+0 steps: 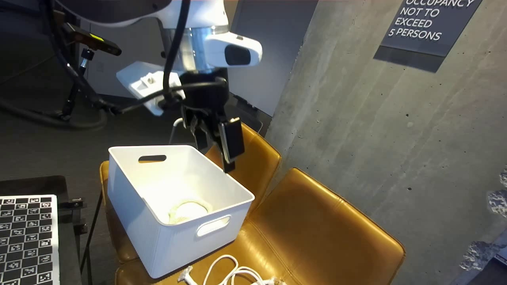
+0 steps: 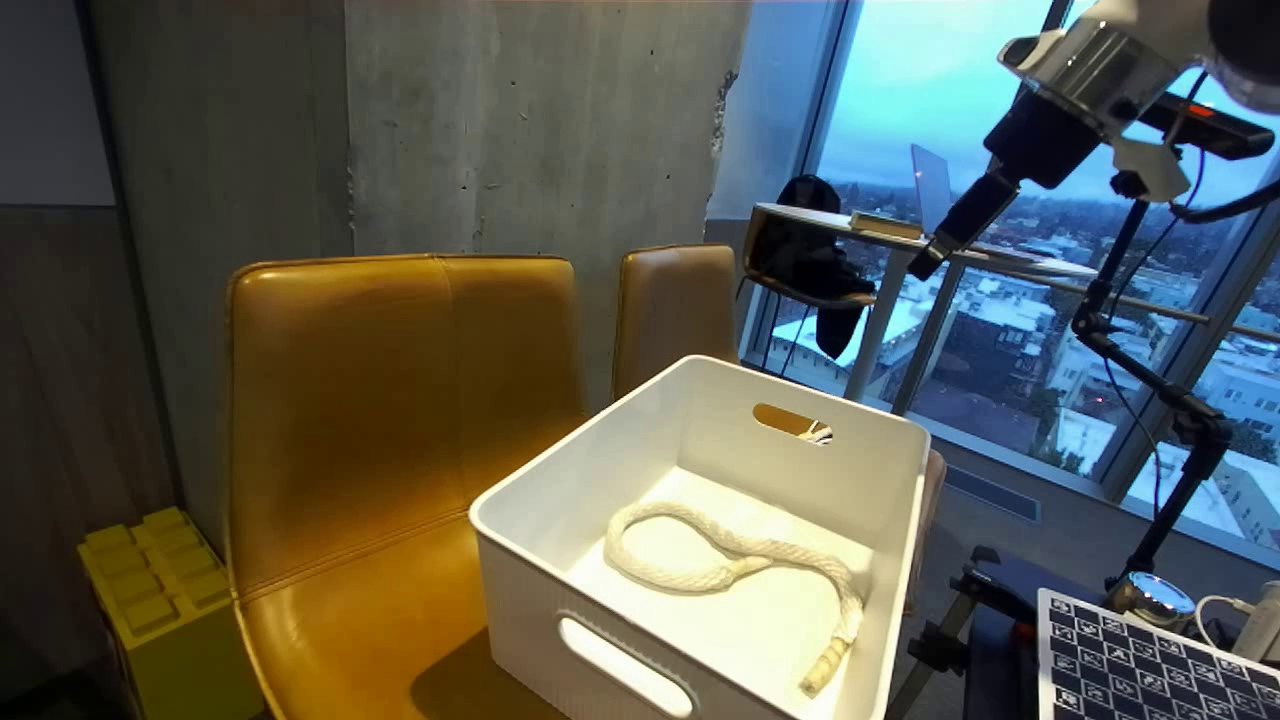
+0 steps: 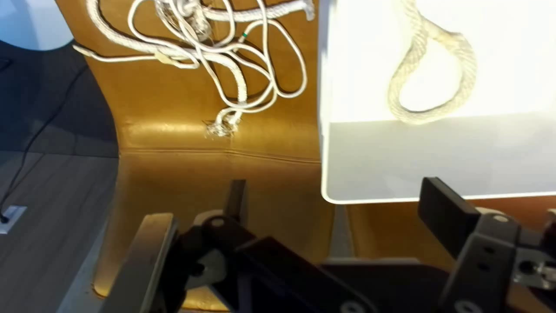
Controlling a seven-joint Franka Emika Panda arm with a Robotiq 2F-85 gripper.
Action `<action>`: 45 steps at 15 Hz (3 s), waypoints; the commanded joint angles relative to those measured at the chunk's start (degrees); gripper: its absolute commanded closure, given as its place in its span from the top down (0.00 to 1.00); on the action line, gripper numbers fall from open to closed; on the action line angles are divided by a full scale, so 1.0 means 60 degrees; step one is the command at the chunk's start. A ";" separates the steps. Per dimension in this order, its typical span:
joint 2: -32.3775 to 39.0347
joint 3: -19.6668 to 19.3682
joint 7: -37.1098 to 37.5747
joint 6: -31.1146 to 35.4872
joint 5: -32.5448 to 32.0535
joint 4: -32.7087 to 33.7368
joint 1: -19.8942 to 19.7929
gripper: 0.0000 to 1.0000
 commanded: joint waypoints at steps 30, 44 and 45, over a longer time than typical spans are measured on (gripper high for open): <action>1.1003 -0.0726 0.0665 -0.0655 0.0196 0.8408 -0.2902 1.00; 1.1690 -0.0859 0.0916 -0.0831 -0.0166 0.9090 -0.2939 0.16; 1.1662 -0.0881 0.0927 -0.0833 -0.0199 0.9081 -0.2929 0.09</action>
